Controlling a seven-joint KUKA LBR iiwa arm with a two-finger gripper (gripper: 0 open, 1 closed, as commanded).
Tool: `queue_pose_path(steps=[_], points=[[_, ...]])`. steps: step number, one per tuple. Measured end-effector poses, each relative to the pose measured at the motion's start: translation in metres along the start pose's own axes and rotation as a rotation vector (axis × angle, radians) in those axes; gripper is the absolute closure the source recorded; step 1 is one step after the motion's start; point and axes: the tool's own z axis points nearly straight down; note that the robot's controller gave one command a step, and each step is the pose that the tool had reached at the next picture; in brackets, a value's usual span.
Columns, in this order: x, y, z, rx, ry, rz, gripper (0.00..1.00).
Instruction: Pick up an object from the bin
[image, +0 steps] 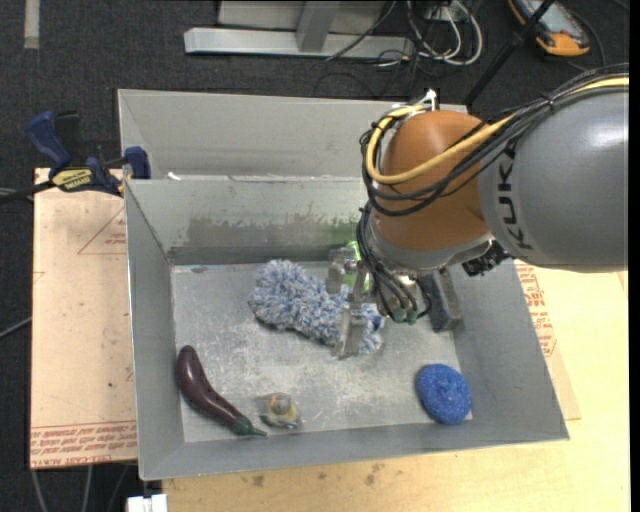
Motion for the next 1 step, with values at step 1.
queue_pose_path(steps=[1], points=[[-0.0147, 0.0075, 0.0378, 0.003, 0.01, 0.089, 0.0]])
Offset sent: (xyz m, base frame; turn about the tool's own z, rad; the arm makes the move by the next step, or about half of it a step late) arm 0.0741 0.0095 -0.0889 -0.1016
